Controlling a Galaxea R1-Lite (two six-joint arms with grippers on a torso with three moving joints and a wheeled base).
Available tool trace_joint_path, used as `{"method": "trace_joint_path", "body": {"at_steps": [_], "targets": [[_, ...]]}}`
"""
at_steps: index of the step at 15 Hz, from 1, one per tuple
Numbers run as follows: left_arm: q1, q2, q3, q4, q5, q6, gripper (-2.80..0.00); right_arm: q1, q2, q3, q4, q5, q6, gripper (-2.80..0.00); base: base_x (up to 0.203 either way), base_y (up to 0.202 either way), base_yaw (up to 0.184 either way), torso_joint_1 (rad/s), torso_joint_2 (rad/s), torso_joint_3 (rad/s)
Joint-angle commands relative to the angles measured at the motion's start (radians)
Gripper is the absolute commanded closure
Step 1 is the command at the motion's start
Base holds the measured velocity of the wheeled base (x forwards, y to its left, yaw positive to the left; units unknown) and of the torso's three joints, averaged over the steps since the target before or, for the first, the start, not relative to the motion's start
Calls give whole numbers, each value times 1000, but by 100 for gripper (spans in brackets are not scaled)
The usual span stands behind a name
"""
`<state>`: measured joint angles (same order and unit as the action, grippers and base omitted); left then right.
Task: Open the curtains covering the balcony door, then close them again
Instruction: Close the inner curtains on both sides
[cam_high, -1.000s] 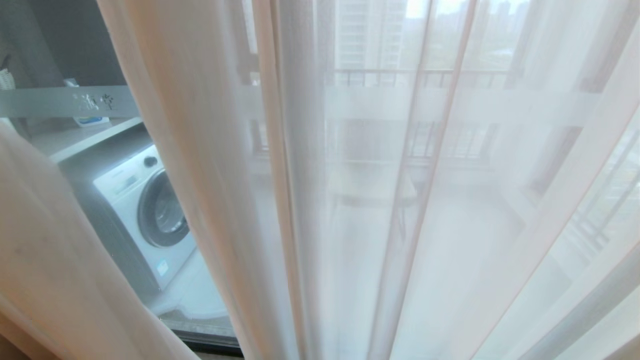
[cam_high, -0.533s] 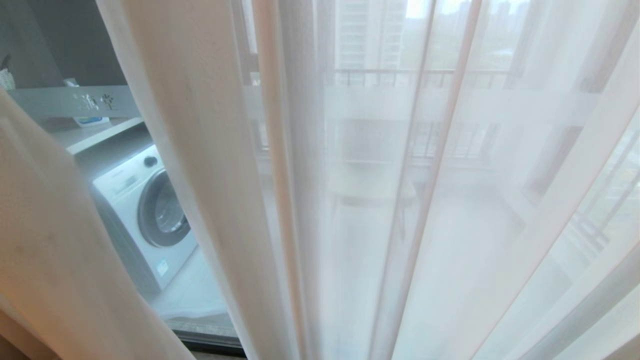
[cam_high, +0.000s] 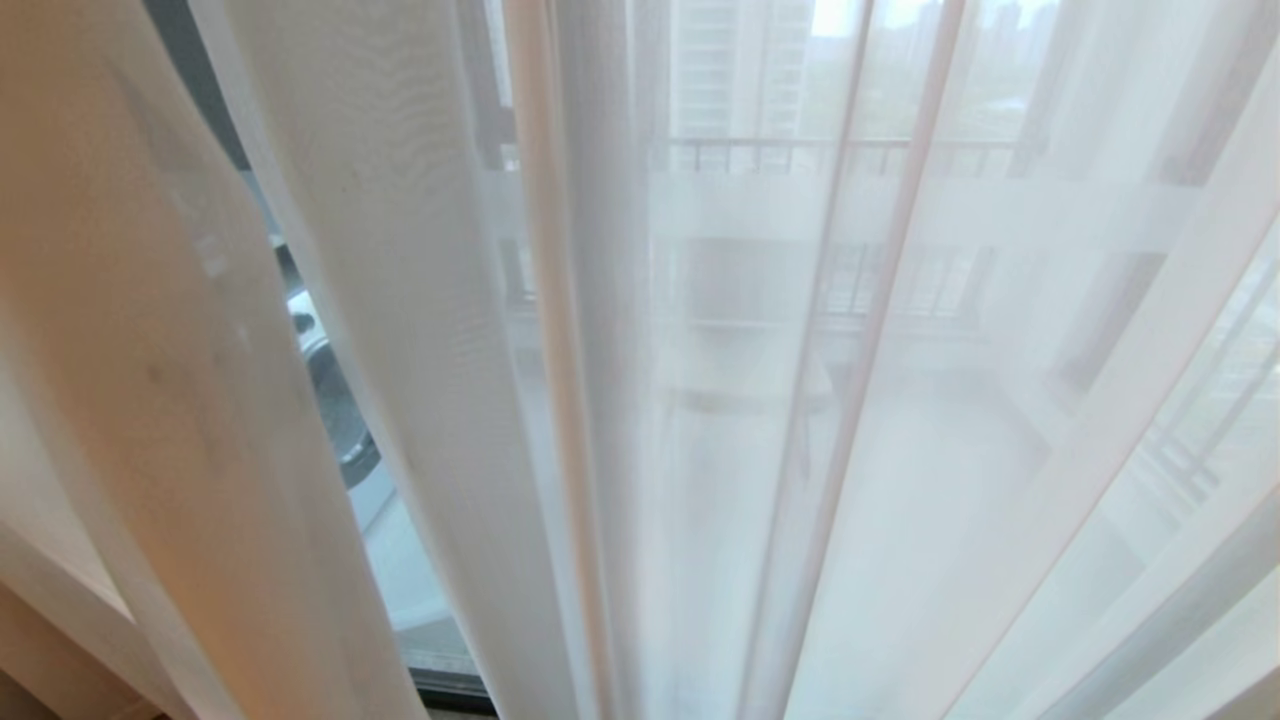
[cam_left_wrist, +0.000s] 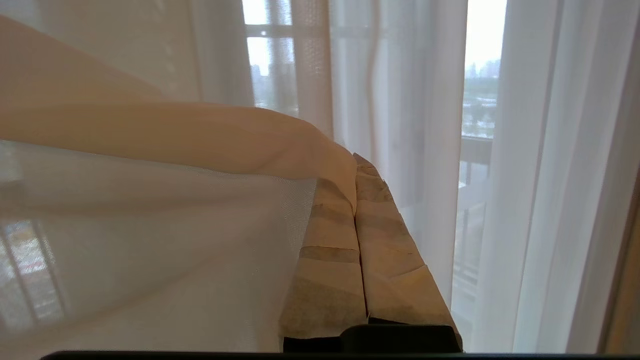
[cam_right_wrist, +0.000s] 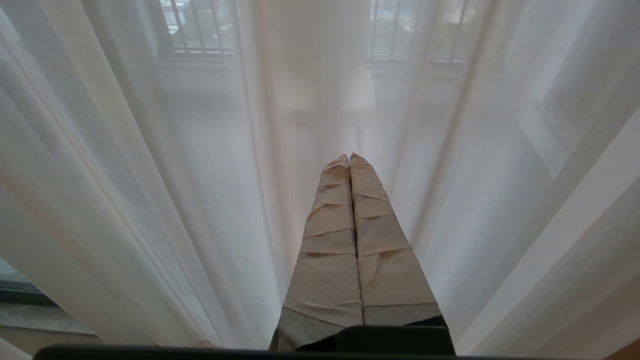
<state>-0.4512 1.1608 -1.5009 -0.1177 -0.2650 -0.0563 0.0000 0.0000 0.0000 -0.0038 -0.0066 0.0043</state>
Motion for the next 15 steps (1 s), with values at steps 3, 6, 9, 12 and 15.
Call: {"method": "trace_joint_path", "body": {"at_steps": [3,6,9,12,15], "targets": [[-148,210,-147,-2,34,23,0,0,0,0,-1,0,0,0,0,0,0,0,0,0],[-214,341,-233,-5,78,46,0,0,0,0,-1,0,0,0,0,0,0,0,0,0],[-241,467,-340,-4,87,49,0,0,0,0,-1,0,0,0,0,0,0,0,0,0],[-303,618,-489,-6,92,49,0,0,0,0,-1,0,0,0,0,0,0,0,0,0],[-367,683,-502,-8,110,49,0,0,0,0,-1,0,0,0,0,0,0,0,0,0]]}}
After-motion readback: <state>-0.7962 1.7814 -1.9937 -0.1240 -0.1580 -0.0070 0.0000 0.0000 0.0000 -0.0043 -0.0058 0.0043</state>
